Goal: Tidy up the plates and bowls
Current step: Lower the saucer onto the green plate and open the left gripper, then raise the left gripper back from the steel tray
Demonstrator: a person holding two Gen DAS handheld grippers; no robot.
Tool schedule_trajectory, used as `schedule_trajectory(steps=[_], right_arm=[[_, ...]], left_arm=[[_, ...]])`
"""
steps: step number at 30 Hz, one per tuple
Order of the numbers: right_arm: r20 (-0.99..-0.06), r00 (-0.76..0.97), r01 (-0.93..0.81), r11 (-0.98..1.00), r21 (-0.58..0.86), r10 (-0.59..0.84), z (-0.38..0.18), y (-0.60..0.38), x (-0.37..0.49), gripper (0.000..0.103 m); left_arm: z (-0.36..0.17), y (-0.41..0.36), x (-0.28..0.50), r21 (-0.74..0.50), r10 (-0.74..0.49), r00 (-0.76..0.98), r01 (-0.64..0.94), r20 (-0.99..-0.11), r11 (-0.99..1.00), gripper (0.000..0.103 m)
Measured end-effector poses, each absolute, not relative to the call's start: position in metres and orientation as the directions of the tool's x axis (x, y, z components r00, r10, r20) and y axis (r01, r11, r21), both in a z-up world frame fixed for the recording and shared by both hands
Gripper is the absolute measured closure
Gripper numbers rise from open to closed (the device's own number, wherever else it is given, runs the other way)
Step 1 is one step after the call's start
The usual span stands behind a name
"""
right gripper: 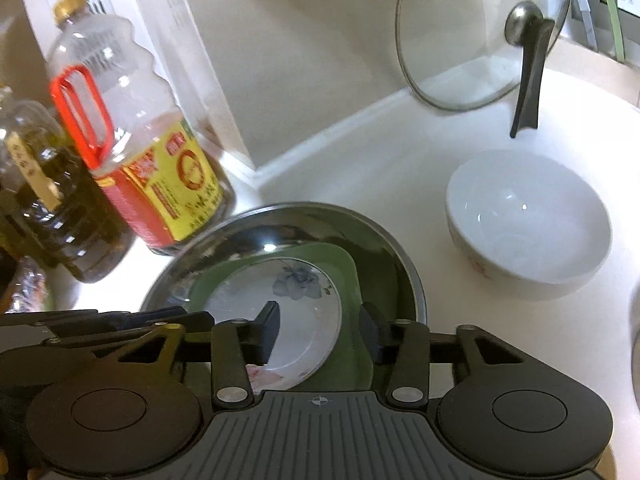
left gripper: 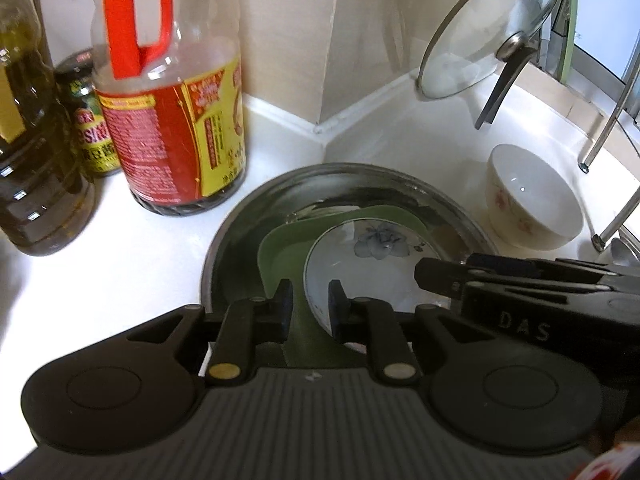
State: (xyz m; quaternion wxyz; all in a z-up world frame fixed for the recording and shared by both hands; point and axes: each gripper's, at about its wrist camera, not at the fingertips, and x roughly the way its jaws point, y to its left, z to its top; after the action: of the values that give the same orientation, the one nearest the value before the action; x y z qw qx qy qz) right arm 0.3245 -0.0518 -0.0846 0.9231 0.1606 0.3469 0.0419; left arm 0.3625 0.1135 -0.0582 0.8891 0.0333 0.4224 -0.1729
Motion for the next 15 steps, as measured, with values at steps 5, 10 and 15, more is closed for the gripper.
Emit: schedule_trajectory(steps=[5, 10, 15], right_arm=[[-0.595, 0.774, 0.012, 0.936, 0.351, 0.214, -0.073, -0.058, 0.306, 0.051], [-0.565, 0.79, -0.028, 0.935, 0.352, 0.237, -0.06, -0.062, 0.283, 0.044], [-0.538, 0.799, -0.08, 0.933, 0.35, 0.27, -0.048, -0.063, 0.257, 0.038]], left_arm=[[-0.04, 0.117, 0.346, -0.057, -0.266, 0.613, 0.338, -0.744, 0.939, 0.087], [-0.023, 0.122, 0.323, -0.05, -0.265, 0.635, 0.336, -0.725, 0.941, 0.086], [-0.011, 0.13, 0.296, -0.043, -0.237, 0.658, 0.297, -0.714, 0.954, 0.085]])
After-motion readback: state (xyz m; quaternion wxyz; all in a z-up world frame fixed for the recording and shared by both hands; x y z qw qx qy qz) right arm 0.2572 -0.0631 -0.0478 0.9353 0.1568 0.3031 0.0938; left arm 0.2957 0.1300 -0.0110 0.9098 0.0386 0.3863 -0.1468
